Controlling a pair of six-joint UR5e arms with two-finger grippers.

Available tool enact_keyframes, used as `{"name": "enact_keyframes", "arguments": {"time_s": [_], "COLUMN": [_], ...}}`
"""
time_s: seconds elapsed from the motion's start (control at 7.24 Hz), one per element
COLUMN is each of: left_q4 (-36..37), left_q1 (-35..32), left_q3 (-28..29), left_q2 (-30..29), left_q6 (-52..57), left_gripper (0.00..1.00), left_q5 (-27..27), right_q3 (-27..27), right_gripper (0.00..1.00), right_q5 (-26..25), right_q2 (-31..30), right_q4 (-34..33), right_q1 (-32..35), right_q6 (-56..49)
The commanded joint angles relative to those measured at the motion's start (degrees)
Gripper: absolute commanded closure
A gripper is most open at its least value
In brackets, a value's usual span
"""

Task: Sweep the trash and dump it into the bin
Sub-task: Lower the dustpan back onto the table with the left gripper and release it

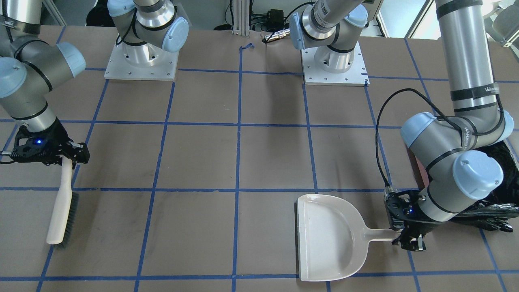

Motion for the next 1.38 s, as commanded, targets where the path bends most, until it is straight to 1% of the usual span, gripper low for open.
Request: {"name": "enact_keyframes", "arguments": {"time_s": [0.0, 0.14, 0.28, 0.41, 0.55, 0.69, 0.83, 0.97, 1.1, 1.24], "left_q4": [-1.7, -1.7, -1.7, -1.7, -1.7, -1.7, -1.8, -1.9, -5.9, -10.9], "left_q1": [-0.4, -0.7, -0.8, -0.8, -0.8, -0.9, -1.4, -2.9, -4.8, -5.3], "left_q3": [-0.1, 0.0, -0.1, -0.1, -0.2, -0.3, -0.3, -0.3, -0.5, -0.8], "left_q2": [0.0, 0.0, -0.1, 0.0, 0.0, 0.3, 1.4, 3.3, 6.2, 10.2], "left_q6": [-0.2, -0.8, -1.5, -2.7, -4.3, -4.7, -4.8, -7.9, -19.1, -26.7], "left_gripper": [1.0, 1.0, 1.0, 0.63, 0.19, 0.11, 0.07, 0.07, 0.01, 0.0], "left_q5": [0.4, 0.5, 0.5, 0.3, 0.3, 0.3, 0.3, 0.8, 1.0, 0.9], "right_q3": [-0.1, -0.1, -0.2, -0.2, -0.2, -0.2, -0.3, -0.4, -0.9, -1.2], "right_gripper": [0.85, 0.8, 0.64, 0.45, 0.25, 0.24, 0.2, 0.19, 0.18, 0.16], "right_q5": [-0.1, -0.1, -0.1, -0.1, 0.0, 0.0, 0.0, 0.0, 0.0, 0.1], "right_q2": [1.0, 1.0, 1.0, 1.0, 1.0, 1.0, 1.0, 1.0, 1.0, 1.0], "right_q4": [0.0, 0.0, 0.0, 0.0, 0.0, 0.0, 0.0, 0.0, 0.0, 0.0], "right_q1": [-0.1, -0.1, -0.1, 0.0, 0.0, -0.1, 0.0, 0.0, -0.1, 0.0], "right_q6": [-0.1, -0.1, -0.1, -0.1, -0.1, 0.0, 0.0, 0.0, 0.1, 0.6]}}
